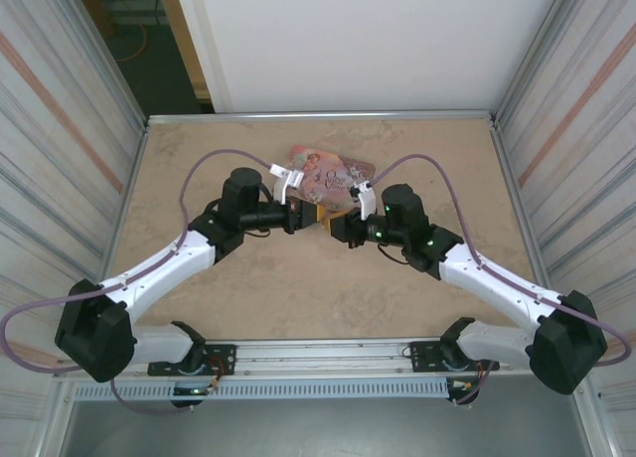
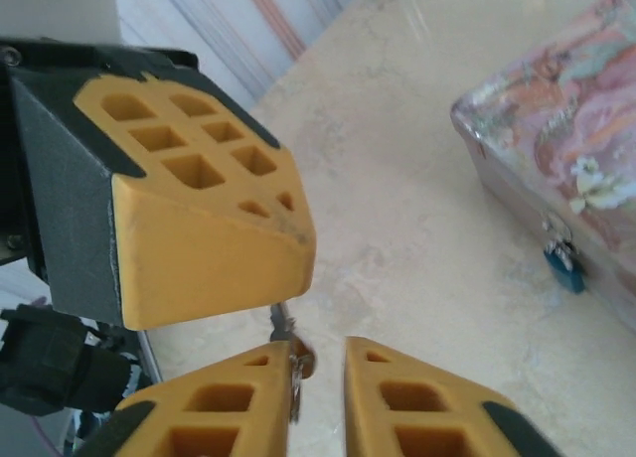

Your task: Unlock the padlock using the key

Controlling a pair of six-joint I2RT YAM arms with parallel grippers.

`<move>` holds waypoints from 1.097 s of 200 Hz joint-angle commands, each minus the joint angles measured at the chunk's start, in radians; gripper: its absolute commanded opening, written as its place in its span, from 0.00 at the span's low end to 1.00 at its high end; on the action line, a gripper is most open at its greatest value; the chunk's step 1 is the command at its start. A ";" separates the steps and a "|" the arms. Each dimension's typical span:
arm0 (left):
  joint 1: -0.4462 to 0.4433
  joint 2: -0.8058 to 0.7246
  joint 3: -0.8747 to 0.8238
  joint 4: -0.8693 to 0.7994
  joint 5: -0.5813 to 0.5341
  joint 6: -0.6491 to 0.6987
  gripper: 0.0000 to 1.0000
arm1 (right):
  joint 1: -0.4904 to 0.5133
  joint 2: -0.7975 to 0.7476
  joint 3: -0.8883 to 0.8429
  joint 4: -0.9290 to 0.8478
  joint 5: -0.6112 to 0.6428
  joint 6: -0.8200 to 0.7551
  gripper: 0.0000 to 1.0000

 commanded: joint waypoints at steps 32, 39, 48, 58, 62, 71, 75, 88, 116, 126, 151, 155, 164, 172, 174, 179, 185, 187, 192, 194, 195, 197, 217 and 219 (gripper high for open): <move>-0.002 -0.061 0.011 -0.010 -0.012 0.008 0.00 | -0.070 -0.052 -0.069 0.205 -0.195 0.106 0.39; -0.003 -0.063 0.011 -0.010 -0.012 0.009 0.00 | -0.070 -0.047 -0.068 0.213 -0.204 0.111 0.40; -0.002 -0.063 0.012 -0.010 -0.011 0.006 0.00 | -0.068 -0.037 -0.065 0.218 -0.216 0.115 0.41; -0.003 -0.064 0.013 -0.009 -0.010 0.006 0.00 | -0.065 -0.024 -0.061 0.224 -0.219 0.119 0.41; -0.003 -0.065 0.013 -0.010 -0.010 0.006 0.00 | -0.063 -0.020 -0.059 0.225 -0.221 0.119 0.41; -0.003 -0.065 0.013 -0.010 -0.009 0.006 0.00 | -0.059 -0.009 -0.055 0.229 -0.222 0.119 0.41; -0.003 -0.065 0.013 -0.010 -0.009 0.006 0.00 | -0.057 -0.004 -0.054 0.230 -0.222 0.119 0.40; -0.003 -0.065 0.013 -0.009 -0.009 0.006 0.00 | -0.050 0.012 -0.046 0.230 -0.221 0.117 0.40; -0.002 -0.066 0.010 -0.010 -0.014 0.005 0.00 | -0.040 0.037 -0.037 0.230 -0.219 0.116 0.37; -0.003 -0.068 0.010 -0.009 -0.013 0.004 0.00 | -0.037 0.042 -0.037 0.230 -0.218 0.116 0.35; -0.003 -0.069 0.010 -0.010 -0.013 0.005 0.00 | -0.033 0.052 -0.034 0.229 -0.216 0.116 0.31; -0.002 -0.069 0.009 -0.009 -0.014 0.004 0.00 | -0.031 0.054 -0.034 0.228 -0.216 0.116 0.30; -0.003 -0.069 0.010 -0.010 -0.013 0.004 0.00 | -0.030 0.060 -0.031 0.227 -0.216 0.116 0.29; -0.003 -0.069 0.010 -0.010 -0.012 0.004 0.00 | -0.031 0.062 -0.030 0.226 -0.213 0.116 0.28; -0.002 -0.069 0.011 -0.010 -0.013 0.004 0.00 | -0.030 0.065 -0.029 0.225 -0.214 0.116 0.28; -0.002 -0.069 0.010 -0.010 -0.011 0.004 0.00 | -0.029 0.066 -0.028 0.226 -0.212 0.116 0.27; -0.002 -0.069 0.010 -0.010 -0.011 0.006 0.00 | -0.029 0.067 -0.028 0.227 -0.210 0.116 0.27; -0.003 -0.069 0.011 -0.009 -0.011 0.005 0.00 | -0.029 0.068 -0.028 0.227 -0.209 0.116 0.26; -0.003 -0.069 0.011 -0.009 -0.010 0.004 0.00 | -0.028 0.069 -0.026 0.227 -0.207 0.116 0.26; -0.003 -0.069 0.010 -0.009 -0.009 0.005 0.00 | -0.029 0.069 -0.026 0.228 -0.207 0.116 0.26; -0.003 -0.069 0.010 -0.009 -0.009 0.004 0.00 | -0.029 0.069 -0.026 0.228 -0.207 0.116 0.25; -0.003 -0.069 0.010 -0.008 -0.009 0.004 0.00 | -0.029 0.071 -0.026 0.228 -0.207 0.116 0.25; -0.002 -0.069 0.009 -0.008 -0.005 0.005 0.00 | -0.028 0.071 -0.022 0.230 -0.208 0.116 0.23; -0.003 -0.069 0.010 -0.008 -0.006 0.006 0.00 | -0.029 0.071 -0.022 0.230 -0.207 0.116 0.23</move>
